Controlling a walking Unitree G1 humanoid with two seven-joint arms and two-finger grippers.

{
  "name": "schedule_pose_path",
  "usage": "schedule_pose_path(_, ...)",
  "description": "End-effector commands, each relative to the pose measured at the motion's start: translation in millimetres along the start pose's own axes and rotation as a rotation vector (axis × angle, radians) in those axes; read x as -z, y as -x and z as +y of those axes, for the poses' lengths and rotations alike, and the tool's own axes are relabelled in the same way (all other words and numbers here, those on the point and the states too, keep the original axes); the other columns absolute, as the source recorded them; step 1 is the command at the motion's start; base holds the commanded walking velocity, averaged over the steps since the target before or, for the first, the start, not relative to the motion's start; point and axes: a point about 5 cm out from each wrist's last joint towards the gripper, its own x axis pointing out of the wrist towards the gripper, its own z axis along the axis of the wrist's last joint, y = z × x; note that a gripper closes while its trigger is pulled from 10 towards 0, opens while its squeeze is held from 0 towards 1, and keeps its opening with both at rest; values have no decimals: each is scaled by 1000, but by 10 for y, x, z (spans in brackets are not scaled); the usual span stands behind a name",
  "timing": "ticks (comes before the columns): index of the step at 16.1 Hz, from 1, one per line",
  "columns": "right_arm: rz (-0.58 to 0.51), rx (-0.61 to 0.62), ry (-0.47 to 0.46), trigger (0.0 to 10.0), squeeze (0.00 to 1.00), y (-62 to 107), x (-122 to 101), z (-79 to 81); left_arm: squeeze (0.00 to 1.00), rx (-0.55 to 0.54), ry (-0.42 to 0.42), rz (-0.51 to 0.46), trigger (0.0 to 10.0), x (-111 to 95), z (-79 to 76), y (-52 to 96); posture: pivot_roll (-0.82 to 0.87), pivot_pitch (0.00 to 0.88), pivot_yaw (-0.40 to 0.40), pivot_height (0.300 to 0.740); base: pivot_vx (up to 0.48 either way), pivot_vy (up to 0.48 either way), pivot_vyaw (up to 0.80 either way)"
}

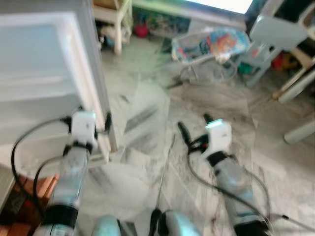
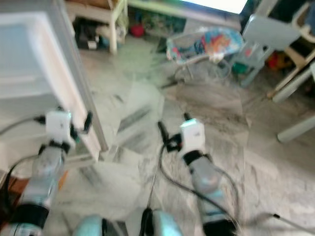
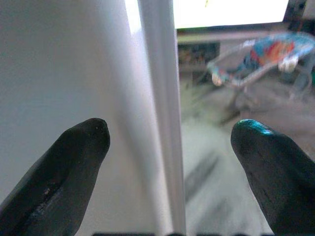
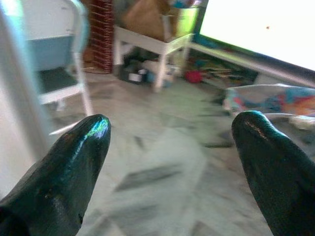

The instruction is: Restocking fridge

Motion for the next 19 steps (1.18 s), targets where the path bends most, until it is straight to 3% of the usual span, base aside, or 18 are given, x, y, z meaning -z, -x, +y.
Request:
schedule_pose_path(1, 3, 13, 18, 10000, 0, 36, 9, -62, 0, 16, 5, 23, 10000, 22, -24, 89, 83, 163, -104, 740, 0, 0, 0)
schedule_pose_path(6, 17, 32, 18, 10000, 0, 30, 32, -91, 0, -1, 11, 42, 10000, 19, -14, 281, 89, 158, -104, 740, 0, 0, 0)
schedule_pose_path(13, 18, 42, 32, 10000, 0, -6, 36, -105, 0, 39, 18, 32, 10000, -53, -81, 201, 88, 138, -100, 740, 0, 0, -686)
schedule_pose_path(19, 19, 49, 31, 10000, 0, -16, 45, -105, 0, 79, 17, 31, 10000, -57, -133, 186, 89, 139, -100, 740, 269, -234, -800)
